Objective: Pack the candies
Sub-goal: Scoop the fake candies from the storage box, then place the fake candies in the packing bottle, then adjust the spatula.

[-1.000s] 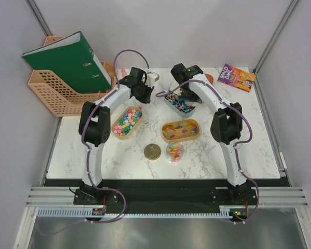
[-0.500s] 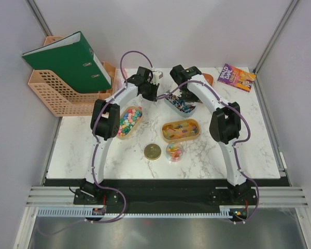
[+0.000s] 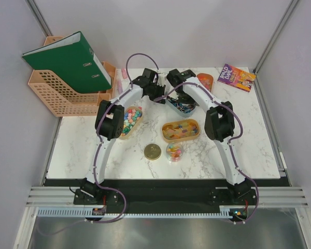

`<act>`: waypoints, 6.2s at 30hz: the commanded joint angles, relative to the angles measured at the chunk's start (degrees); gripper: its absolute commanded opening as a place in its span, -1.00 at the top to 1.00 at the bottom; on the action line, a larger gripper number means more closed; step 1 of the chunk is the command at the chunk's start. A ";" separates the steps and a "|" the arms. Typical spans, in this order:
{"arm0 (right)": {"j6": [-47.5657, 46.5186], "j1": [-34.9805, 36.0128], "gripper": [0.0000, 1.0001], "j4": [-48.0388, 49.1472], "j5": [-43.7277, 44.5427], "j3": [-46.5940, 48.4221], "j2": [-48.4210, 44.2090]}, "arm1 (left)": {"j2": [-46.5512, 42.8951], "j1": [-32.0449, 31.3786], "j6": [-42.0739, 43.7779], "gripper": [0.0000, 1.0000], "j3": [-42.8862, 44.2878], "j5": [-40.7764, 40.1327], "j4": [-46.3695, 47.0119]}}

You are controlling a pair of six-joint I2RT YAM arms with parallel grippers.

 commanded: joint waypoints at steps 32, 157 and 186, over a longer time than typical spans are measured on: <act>12.46 -4.75 1.00 -6.70 -19.27 5.62 7.60 | -12.35 5.20 -1.30 0.78 -8.64 3.26 -0.23; -13.48 20.92 1.00 -6.70 8.25 -52.48 -50.14 | -37.84 6.69 2.56 -1.00 -22.00 -32.09 -9.55; 3.59 -15.22 1.00 18.44 -35.35 -44.39 -50.50 | -32.05 6.17 -6.89 0.95 -13.66 28.28 -0.78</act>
